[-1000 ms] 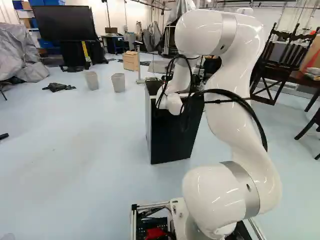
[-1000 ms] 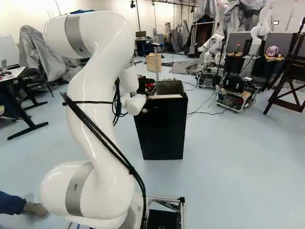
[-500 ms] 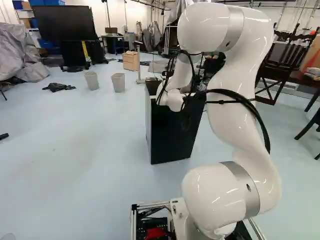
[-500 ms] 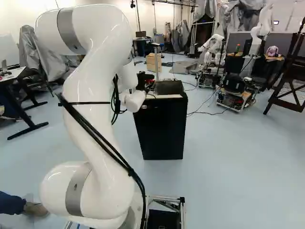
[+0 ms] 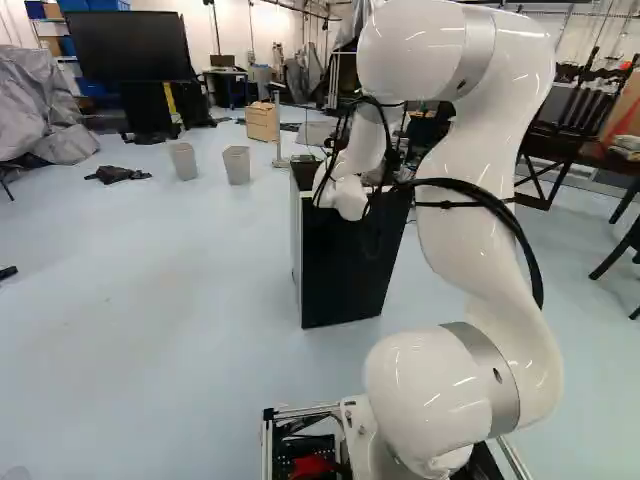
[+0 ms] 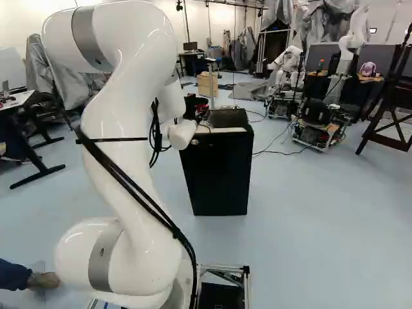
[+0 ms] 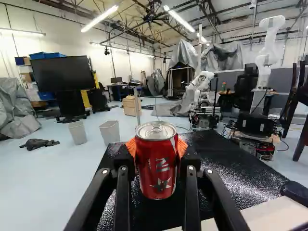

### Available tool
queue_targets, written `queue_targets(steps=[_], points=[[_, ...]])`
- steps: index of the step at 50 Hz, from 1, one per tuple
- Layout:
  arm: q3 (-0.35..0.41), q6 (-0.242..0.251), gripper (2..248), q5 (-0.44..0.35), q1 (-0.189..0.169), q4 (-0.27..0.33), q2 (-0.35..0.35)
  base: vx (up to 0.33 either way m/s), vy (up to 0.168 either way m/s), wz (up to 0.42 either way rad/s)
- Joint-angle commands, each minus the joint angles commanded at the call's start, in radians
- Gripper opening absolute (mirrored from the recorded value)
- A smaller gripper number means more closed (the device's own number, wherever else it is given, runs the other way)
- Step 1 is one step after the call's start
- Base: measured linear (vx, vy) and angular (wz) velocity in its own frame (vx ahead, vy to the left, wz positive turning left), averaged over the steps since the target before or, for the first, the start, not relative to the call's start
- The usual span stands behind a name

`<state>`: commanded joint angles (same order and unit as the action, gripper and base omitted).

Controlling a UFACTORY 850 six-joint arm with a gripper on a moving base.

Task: Grab a drink from the fridge

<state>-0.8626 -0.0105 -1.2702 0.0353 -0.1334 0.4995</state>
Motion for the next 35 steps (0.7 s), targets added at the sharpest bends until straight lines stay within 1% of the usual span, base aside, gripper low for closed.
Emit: queue_targets(steps=[18,35], points=[[0.044,0.001,100,0.022,-0.002,0.008,-0.044,0.000,0.000,0.000],[0.119,0.002,100,0.061,-0.005,0.020,-0.120,0.000,0.000,0.000]])
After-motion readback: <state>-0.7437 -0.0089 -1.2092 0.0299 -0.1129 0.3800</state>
